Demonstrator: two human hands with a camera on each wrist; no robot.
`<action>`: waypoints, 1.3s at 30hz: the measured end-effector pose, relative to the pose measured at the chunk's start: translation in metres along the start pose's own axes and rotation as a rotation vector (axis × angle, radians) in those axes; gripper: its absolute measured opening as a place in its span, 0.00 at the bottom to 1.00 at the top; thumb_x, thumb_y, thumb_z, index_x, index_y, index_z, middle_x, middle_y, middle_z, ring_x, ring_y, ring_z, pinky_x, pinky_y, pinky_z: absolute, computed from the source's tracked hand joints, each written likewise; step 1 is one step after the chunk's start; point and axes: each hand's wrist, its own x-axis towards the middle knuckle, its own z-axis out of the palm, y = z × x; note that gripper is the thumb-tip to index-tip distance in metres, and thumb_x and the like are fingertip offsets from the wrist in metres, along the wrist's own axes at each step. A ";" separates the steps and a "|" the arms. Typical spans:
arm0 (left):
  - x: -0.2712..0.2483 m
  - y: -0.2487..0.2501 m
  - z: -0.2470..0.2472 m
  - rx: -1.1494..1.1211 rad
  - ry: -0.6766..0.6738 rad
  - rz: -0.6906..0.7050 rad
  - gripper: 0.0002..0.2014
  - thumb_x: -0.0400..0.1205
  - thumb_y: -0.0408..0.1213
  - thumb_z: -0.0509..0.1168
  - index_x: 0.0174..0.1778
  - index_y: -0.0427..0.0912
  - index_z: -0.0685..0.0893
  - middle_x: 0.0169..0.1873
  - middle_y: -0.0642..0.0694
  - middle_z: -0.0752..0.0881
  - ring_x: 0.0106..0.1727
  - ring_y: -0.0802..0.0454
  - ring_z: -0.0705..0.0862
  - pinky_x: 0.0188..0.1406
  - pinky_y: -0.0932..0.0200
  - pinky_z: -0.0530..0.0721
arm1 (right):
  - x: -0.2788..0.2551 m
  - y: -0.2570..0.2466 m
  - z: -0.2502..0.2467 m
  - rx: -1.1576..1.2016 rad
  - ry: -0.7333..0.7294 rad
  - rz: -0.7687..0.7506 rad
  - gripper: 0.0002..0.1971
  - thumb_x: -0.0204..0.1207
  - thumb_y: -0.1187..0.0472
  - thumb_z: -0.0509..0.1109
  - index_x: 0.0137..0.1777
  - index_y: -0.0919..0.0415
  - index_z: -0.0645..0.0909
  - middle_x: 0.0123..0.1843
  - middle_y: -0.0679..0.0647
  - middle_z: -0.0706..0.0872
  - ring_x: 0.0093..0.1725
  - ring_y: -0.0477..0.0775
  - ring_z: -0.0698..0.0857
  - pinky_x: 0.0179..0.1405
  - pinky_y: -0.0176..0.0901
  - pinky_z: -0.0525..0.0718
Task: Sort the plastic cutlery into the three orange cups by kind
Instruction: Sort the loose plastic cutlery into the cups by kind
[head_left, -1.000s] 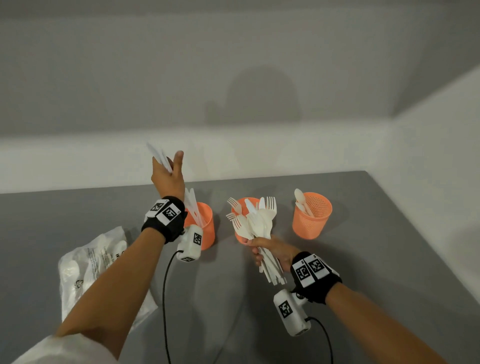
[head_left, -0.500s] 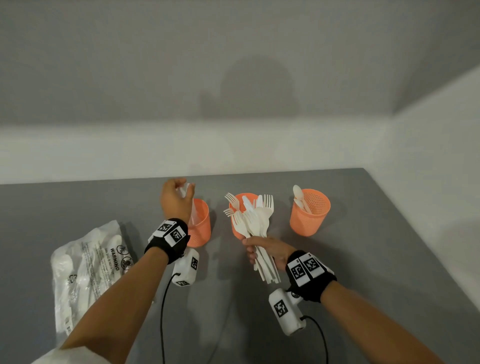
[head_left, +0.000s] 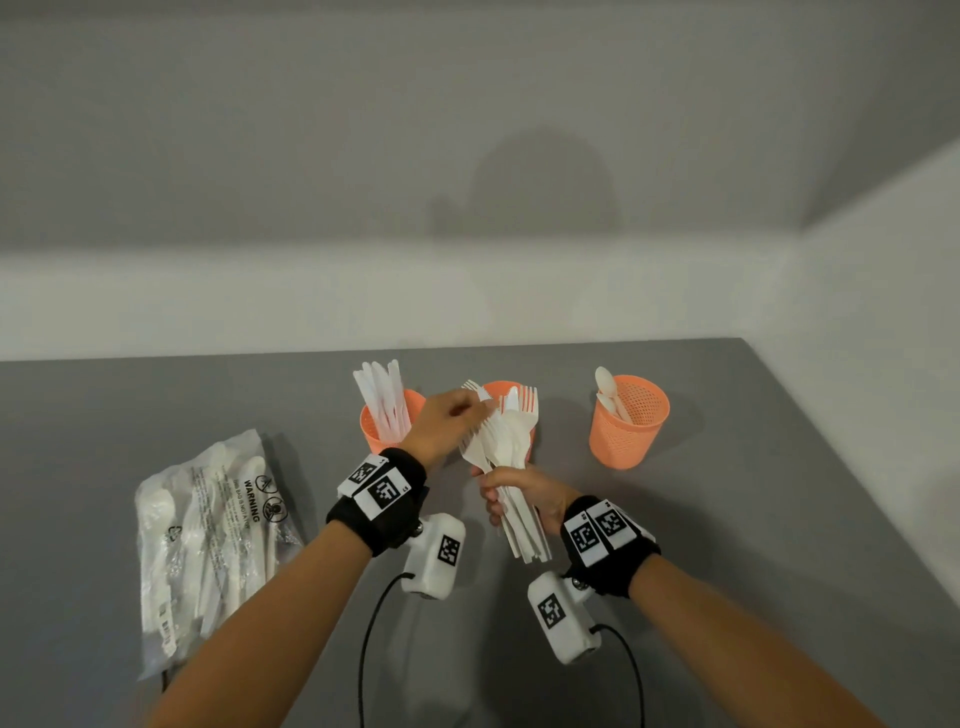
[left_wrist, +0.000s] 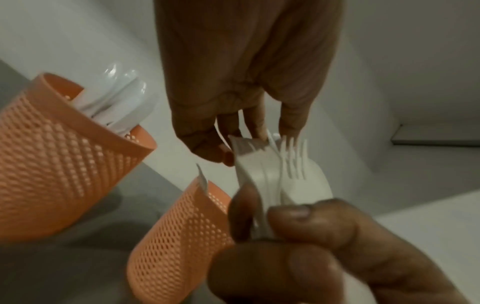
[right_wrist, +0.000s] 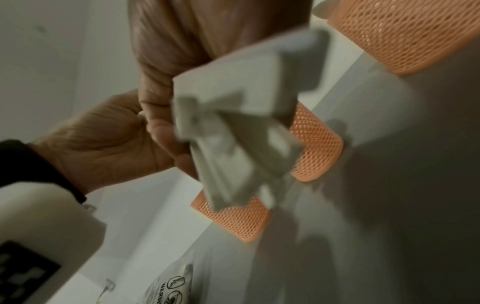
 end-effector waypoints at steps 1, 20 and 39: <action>-0.001 0.000 0.001 -0.015 -0.004 -0.011 0.09 0.82 0.34 0.63 0.39 0.33 0.80 0.37 0.39 0.81 0.37 0.50 0.78 0.36 0.66 0.77 | 0.000 0.001 0.001 0.005 0.000 0.001 0.07 0.67 0.64 0.67 0.45 0.59 0.78 0.21 0.47 0.77 0.20 0.43 0.74 0.25 0.35 0.78; 0.005 0.035 0.004 0.027 0.170 0.083 0.07 0.83 0.36 0.62 0.40 0.38 0.77 0.34 0.43 0.82 0.33 0.53 0.80 0.25 0.72 0.77 | -0.006 -0.002 -0.004 0.015 0.101 -0.070 0.08 0.65 0.65 0.68 0.44 0.58 0.80 0.22 0.48 0.73 0.19 0.45 0.72 0.24 0.37 0.75; 0.000 0.074 -0.015 0.011 0.232 0.082 0.03 0.80 0.38 0.66 0.42 0.43 0.80 0.25 0.51 0.72 0.23 0.57 0.65 0.12 0.71 0.63 | -0.009 0.006 -0.008 -0.203 0.153 -0.045 0.07 0.77 0.69 0.62 0.42 0.58 0.78 0.17 0.45 0.72 0.17 0.44 0.69 0.22 0.35 0.70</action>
